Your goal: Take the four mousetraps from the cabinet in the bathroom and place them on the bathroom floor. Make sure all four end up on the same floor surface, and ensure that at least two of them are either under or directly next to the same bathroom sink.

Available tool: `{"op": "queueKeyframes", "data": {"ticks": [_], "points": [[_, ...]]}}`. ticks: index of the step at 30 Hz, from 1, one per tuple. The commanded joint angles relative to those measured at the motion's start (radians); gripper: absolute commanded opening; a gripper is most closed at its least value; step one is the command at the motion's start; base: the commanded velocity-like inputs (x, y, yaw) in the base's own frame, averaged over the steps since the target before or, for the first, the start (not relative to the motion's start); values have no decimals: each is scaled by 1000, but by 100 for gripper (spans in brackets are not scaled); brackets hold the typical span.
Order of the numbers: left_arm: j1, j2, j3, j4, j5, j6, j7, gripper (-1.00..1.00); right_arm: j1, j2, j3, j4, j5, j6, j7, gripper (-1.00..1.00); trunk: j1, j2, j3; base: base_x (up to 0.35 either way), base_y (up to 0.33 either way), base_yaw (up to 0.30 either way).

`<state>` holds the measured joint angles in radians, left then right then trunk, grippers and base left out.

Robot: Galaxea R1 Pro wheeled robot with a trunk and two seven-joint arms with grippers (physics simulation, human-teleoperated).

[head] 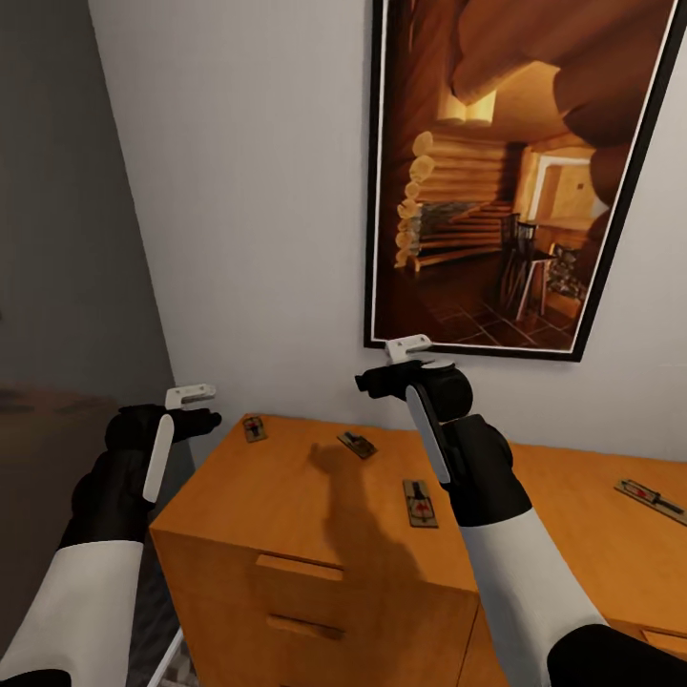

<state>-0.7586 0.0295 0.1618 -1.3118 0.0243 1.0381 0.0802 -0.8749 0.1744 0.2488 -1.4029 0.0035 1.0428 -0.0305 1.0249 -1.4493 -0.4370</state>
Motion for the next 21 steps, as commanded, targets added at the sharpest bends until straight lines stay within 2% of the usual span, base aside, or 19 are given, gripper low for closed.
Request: {"op": "queueKeyframes", "data": {"ticks": [1,21], "points": [[-1,0,0,-1,3,4,5,100,-1,0,1,11,0,4,-3,100,0,-1,-1,56,0,0],[-1,0,0,19,3,2,6,100,-10,0,7,111,-10,4,1,100,0,-1,-1,11,0,0]]}}
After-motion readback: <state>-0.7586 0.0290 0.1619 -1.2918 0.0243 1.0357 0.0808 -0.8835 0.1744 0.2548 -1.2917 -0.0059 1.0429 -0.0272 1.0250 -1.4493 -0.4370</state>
